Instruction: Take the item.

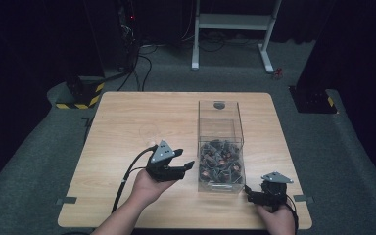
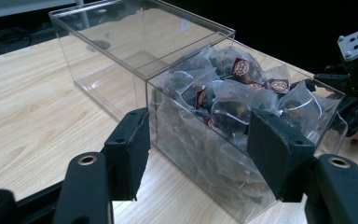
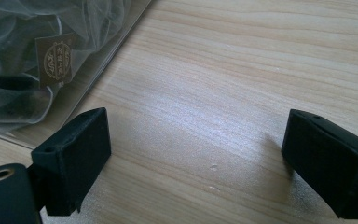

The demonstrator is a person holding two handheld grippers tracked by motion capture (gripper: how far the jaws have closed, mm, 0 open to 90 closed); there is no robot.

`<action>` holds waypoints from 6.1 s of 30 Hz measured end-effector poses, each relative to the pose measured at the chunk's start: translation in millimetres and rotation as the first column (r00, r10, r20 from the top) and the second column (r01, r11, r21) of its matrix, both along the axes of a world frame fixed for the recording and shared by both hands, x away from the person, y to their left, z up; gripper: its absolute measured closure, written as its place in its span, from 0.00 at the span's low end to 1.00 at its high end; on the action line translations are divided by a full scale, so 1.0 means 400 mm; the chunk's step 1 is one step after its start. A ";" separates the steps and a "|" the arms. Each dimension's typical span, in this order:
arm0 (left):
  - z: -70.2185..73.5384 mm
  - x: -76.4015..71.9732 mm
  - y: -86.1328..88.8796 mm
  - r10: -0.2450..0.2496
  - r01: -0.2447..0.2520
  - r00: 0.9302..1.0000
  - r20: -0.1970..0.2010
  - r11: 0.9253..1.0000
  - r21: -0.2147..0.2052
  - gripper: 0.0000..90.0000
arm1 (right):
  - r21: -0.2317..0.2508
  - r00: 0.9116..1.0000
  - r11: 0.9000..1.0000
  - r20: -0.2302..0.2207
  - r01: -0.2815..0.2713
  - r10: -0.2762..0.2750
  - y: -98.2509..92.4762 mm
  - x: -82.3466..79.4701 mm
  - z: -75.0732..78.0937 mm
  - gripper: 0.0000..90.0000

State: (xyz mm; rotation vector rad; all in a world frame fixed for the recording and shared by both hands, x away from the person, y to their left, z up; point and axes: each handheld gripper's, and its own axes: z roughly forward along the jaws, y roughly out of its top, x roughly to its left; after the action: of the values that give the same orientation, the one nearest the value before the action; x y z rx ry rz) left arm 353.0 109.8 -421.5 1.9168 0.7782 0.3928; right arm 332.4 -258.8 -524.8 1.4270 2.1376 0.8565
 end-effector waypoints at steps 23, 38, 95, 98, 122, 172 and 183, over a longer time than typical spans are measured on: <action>-0.010 0.027 -0.061 -0.033 0.033 0.999 -0.024 0.999 0.006 0.41 | 0.002 1.000 1.000 -0.001 0.000 0.000 0.001 0.000 0.000 0.09; -0.028 0.054 -0.111 -0.057 0.058 0.997 -0.041 0.998 0.020 0.39 | 0.003 1.000 1.000 -0.002 -0.001 0.001 0.001 0.000 0.000 0.09; -0.055 0.034 -0.109 -0.119 0.117 0.993 -0.008 0.989 -0.095 1.00 | 0.004 1.000 1.000 -0.004 -0.012 0.012 0.002 -0.001 0.000 0.09; -0.052 0.035 -0.102 -0.115 0.113 0.993 -0.004 0.987 -0.111 1.00 | 0.004 1.000 1.000 -0.004 -0.012 0.012 0.002 -0.001 0.000 0.09; -0.012 0.027 -0.073 -0.084 0.089 0.996 0.038 0.980 -0.179 1.00 | 0.004 1.000 1.000 -0.004 -0.012 0.012 0.002 -0.001 0.000 0.09; 0.004 0.028 0.043 0.002 0.011 0.998 0.057 0.977 -0.215 1.00 | 0.006 1.000 1.000 -0.005 -0.014 0.014 0.003 -0.002 0.001 0.09; -0.002 0.024 0.098 0.044 -0.032 0.997 0.056 0.978 -0.208 1.00 | 0.005 1.000 1.000 -0.005 -0.014 0.014 0.003 -0.002 0.001 0.09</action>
State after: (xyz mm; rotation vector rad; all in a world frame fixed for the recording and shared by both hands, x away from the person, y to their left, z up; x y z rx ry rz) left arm 362.8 148.9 -422.5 1.6909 0.7855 0.3762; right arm 331.7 -257.8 -524.5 1.4198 2.1525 0.8655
